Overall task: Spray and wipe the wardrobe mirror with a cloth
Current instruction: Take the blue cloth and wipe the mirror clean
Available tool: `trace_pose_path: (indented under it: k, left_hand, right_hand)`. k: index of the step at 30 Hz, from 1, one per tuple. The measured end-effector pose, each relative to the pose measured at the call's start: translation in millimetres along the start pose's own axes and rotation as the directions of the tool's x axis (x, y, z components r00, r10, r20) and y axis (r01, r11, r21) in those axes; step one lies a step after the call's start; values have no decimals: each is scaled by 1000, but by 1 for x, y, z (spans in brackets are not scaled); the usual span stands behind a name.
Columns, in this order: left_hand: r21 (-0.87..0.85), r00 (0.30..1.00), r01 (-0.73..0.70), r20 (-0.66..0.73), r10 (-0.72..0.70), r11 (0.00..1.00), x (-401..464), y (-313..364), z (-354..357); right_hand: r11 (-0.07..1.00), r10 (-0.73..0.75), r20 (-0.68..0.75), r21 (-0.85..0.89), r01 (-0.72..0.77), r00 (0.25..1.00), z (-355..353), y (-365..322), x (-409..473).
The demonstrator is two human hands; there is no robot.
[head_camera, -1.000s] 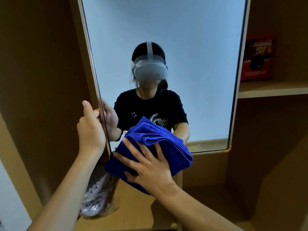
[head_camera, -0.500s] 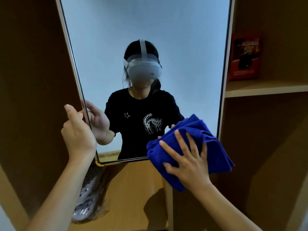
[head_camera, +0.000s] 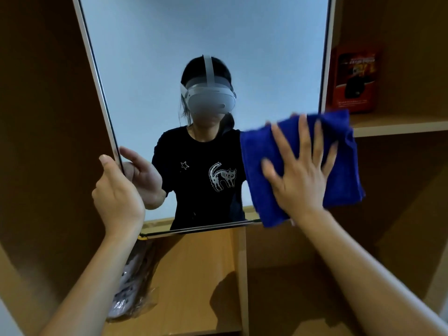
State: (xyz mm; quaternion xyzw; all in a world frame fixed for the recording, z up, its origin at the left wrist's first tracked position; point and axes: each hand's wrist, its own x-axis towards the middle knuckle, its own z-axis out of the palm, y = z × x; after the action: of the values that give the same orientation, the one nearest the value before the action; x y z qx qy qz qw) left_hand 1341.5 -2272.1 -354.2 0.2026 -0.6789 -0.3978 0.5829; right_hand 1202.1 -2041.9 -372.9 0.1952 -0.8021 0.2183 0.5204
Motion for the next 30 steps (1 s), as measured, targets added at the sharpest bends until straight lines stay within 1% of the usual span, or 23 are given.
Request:
trace_pose_path:
  k: [3,5,7,12,15,17,18,21,22,24,27,30]
  left_hand:
    - [5,999,40,8,-40,999,-3,4,0]
    - [16,999,46,18,-46,999,-5,5,0]
    - [41,999,28,24,-29,999,-7,6,1]
    - [77,999,-24,30,21,997,-10,5,0]
    - [109,1000,-15,14,14,994,-9,7,0]
    - [122,1000,-22,12,21,992,-9,6,0]
    - [120,999,-33,18,31,992,-9,5,-1]
    - [99,997,-59,58,54,993,-5,0,-4]
    - [99,996,-68,65,62,993,-4,0,-6]
    - [109,995,-70,79,62,992,-2,1,-9]
    - [118,995,-42,91,31,992,-2,2,-10]
    - [115,996,-33,87,23,993,-3,2,-9]
  right_hand:
    - [1000,3,-72,-17,-4,997,-19,-10,55]
    - [1000,3,-96,-28,-6,995,-20,-13,61]
    - [999,11,-84,-36,-14,996,-11,-11,41]
    - [998,-10,-34,-65,8,999,27,5,-58]
    - [997,33,-29,-63,-35,999,33,0,-74]
    - [996,82,-42,-30,-83,996,29,-16,-61]
    - [997,81,-52,-14,-82,995,26,-23,-50]
    - [1000,-4,-96,13,5,995,8,-30,6]
    - [1000,-3,-106,30,6,994,0,-30,27]
    - [998,60,-130,42,-55,990,-12,-33,54]
    - [992,122,-145,17,-121,982,-8,-45,46]
    - [991,134,-101,25,-132,986,9,-64,8]
